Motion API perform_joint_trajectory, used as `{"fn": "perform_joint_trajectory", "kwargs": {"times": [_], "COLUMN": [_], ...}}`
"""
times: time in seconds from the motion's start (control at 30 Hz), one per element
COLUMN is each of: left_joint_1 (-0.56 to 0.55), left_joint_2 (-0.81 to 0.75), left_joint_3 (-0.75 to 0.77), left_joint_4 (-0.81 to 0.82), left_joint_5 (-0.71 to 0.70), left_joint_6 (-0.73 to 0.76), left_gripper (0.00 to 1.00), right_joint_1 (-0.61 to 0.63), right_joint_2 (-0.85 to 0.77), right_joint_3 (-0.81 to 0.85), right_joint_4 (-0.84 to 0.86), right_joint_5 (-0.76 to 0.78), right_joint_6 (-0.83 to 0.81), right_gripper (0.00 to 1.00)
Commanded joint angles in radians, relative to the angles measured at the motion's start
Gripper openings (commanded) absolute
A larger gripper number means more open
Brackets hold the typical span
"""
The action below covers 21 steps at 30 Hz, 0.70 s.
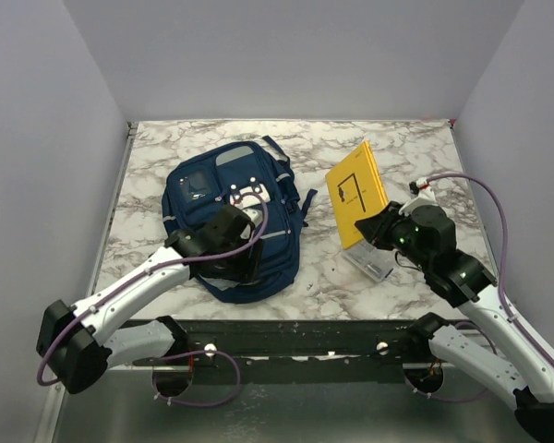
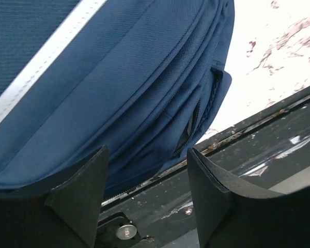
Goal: Pack the student bag
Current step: Place the book in the student bag.
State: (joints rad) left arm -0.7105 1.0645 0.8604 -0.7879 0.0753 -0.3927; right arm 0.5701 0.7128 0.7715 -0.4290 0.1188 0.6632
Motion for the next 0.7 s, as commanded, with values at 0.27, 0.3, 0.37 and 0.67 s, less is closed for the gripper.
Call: {"fn": "perform_joint_trajectory", "kwargs": {"times": [0.27,0.3,0.37,0.67], "left_joint_1": [-0.102,-0.108,-0.122,-0.164], "left_joint_2": [0.287,0.299,0.319,0.393], "left_joint_3": [0.112,0.115,0.118,0.142], "left_joint_4": [0.041,0.042,0.044,0.041], "left_joint_5": [-0.128,-0.135,-0.138,-0.126], "left_joint_6": [0.101,0.101,0.100,0.119], "left_gripper": [0.45,0.45,0.47,0.46], "right_joint_1": [0.004,0.003,0.003,0.004], "right_joint_2": [-0.040,-0.043,-0.046,-0.034], "right_joint_3": [-0.020,-0.020,-0.018,-0.028], "right_joint_4": [0.049,0.045,0.037,0.048], "right_joint_5": [-0.005,-0.003,-0.002,-0.025], "right_joint_6": [-0.039,-0.040,-0.043,-0.057], "right_gripper": [0.00,0.00,0.00,0.00]}}
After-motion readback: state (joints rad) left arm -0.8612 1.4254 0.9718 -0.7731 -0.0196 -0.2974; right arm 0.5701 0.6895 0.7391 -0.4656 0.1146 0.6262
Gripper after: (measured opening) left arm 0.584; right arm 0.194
